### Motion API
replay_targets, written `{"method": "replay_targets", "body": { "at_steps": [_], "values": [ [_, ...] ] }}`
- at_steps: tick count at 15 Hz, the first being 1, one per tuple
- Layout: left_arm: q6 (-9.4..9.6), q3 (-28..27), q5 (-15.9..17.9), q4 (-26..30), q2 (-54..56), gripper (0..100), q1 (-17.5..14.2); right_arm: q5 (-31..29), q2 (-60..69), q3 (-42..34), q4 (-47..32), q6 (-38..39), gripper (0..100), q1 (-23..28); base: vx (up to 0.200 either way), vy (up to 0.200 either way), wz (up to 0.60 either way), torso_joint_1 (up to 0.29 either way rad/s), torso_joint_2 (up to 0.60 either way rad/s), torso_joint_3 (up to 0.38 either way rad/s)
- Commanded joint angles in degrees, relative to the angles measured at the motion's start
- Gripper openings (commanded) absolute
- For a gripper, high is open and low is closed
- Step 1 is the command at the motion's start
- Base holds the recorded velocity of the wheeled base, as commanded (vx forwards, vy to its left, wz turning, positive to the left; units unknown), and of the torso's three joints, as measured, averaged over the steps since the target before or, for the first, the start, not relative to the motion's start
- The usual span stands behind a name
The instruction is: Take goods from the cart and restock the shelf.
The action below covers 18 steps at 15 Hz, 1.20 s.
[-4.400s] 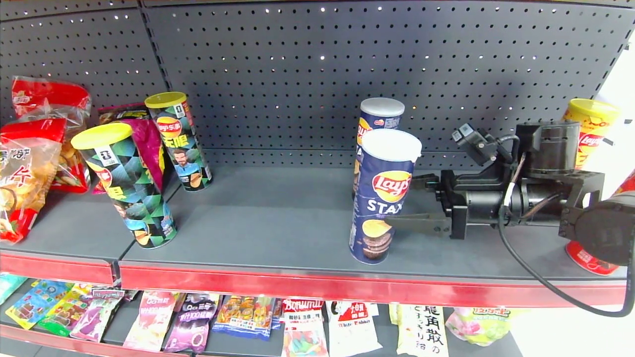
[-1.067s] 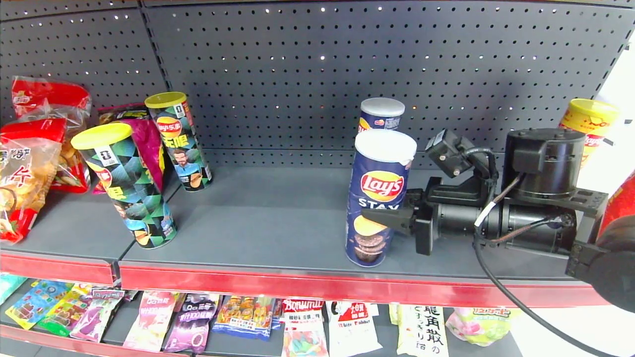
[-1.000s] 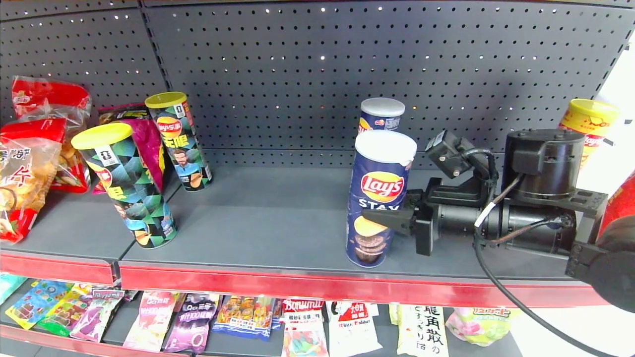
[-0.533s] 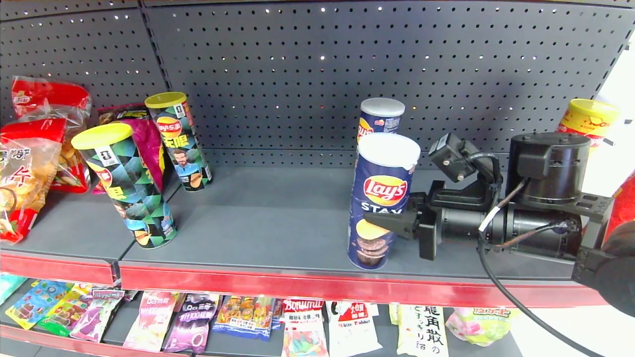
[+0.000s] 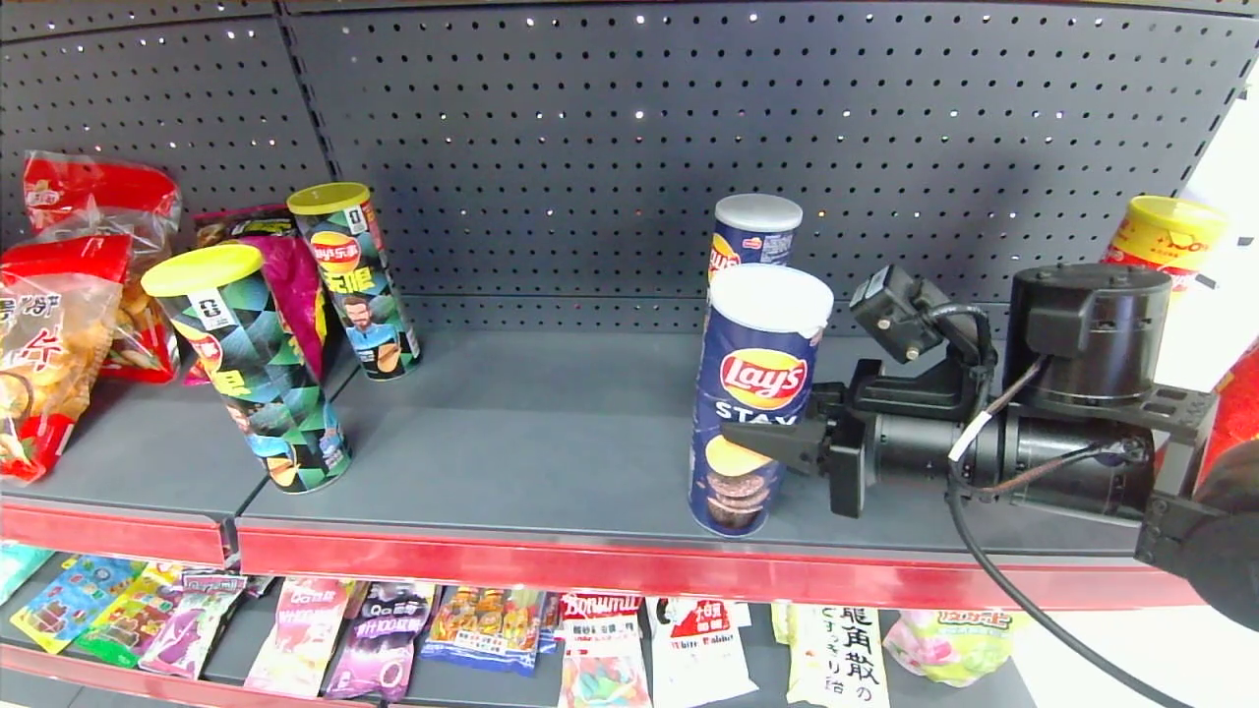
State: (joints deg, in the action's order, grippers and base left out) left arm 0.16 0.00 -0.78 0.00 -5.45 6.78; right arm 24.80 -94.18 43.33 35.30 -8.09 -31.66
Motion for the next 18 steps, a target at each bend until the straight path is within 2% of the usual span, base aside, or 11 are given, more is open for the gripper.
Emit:
{"method": "replay_targets", "body": {
  "at_steps": [1, 7, 15, 18],
  "values": [
    [0.02, 0.0, -0.01, 0.0, -0.09, 100, -0.01, -0.19, -0.03, -0.43, 0.03, -0.08, 100, -0.16, 0.0, 0.0, 0.0, 0.0, 0.0, 0.0],
    [0.02, 0.0, -0.01, 0.0, -0.09, 100, -0.01, -0.27, 0.93, -0.79, -0.06, 0.1, 100, 0.11, 0.0, 0.0, 0.0, 0.0, 0.0, 0.0],
    [0.02, 0.0, -0.01, 0.0, -0.09, 100, -0.01, -0.27, 11.92, -12.83, 0.03, 1.41, 100, 4.5, 0.0, 0.0, 0.0, 0.0, 0.0, 0.0],
    [0.02, 0.0, -0.01, 0.0, -0.09, 100, -0.01, -0.8, 12.97, -13.88, 0.03, 2.21, 100, 4.59, 0.0, 0.0, 0.0, 0.0, 0.0, 0.0]
  ]
}}
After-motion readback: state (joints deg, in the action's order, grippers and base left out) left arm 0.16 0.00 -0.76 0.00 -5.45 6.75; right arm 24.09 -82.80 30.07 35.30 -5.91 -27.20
